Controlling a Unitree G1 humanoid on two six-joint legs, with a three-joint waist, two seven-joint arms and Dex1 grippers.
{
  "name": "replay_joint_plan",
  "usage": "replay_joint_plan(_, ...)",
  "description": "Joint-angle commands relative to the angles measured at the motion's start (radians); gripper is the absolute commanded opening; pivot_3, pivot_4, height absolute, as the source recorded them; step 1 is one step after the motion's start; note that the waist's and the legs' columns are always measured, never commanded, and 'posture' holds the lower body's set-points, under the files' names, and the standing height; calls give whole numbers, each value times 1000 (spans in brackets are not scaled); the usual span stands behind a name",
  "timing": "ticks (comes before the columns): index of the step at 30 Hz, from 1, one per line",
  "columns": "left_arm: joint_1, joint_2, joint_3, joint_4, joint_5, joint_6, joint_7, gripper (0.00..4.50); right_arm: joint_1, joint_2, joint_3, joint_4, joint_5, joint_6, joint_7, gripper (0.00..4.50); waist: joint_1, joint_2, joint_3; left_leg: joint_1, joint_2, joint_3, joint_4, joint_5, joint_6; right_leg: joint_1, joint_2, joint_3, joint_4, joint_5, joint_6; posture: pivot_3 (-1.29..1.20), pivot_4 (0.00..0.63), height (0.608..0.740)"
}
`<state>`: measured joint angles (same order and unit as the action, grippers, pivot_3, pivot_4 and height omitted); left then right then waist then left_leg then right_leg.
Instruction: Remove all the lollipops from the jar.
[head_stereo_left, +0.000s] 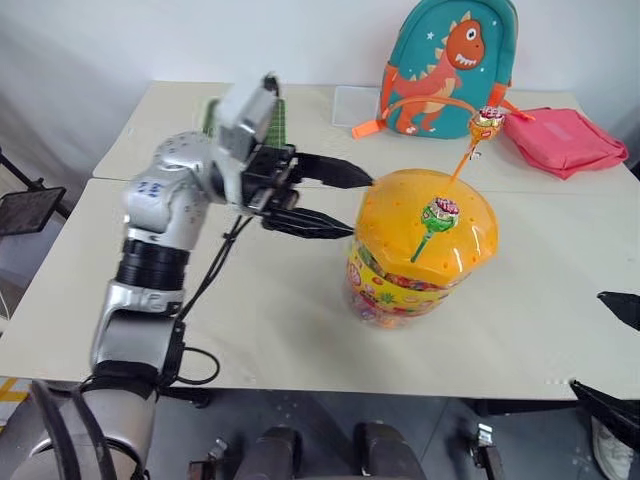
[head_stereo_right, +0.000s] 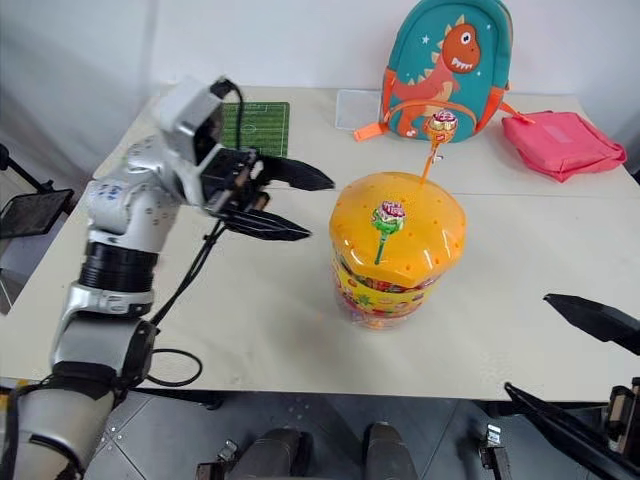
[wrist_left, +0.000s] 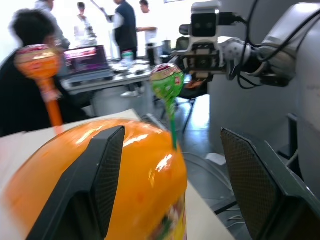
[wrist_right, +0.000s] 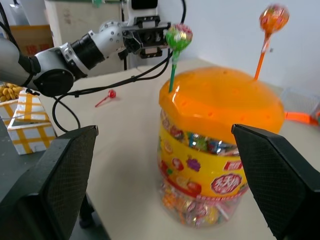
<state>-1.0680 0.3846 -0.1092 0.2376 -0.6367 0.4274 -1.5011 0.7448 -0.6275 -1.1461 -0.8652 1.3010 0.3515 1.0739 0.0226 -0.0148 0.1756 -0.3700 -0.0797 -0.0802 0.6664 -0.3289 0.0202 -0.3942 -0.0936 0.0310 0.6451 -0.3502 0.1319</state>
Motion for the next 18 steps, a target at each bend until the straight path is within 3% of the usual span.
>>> replay_joint_plan(1,-35,-51,-31,-27,3,-16,-39,3216,25,20,-19,-56,28,-37,-46,4500,1,0,0,0,0,0,0,0,0,0,0,0,0,0,0,0,150,740)
replay_joint_plan(9,-89,-117,-125,19,130,-3,62,3216,75,68,-7,-93,1,-87,-76,4500,4,0,0,0,0,0,1,0,0,0,0,0,-2,0,0,0,150,740)
replay_joint_plan(14,-96,-118,-166,9,167,31,46,3216,117,93,-26,-80,-7,-123,-68,4500,5,0,0,0,0,0,1,0,0,1,0,1,-2,0,0,0,150,740)
replay_joint_plan(18,-106,-125,-159,31,161,40,28,2098,139,103,-34,-73,-12,-151,-74,4500,5,0,0,1,0,-1,1,0,0,2,0,1,-3,0,0,0,150,740)
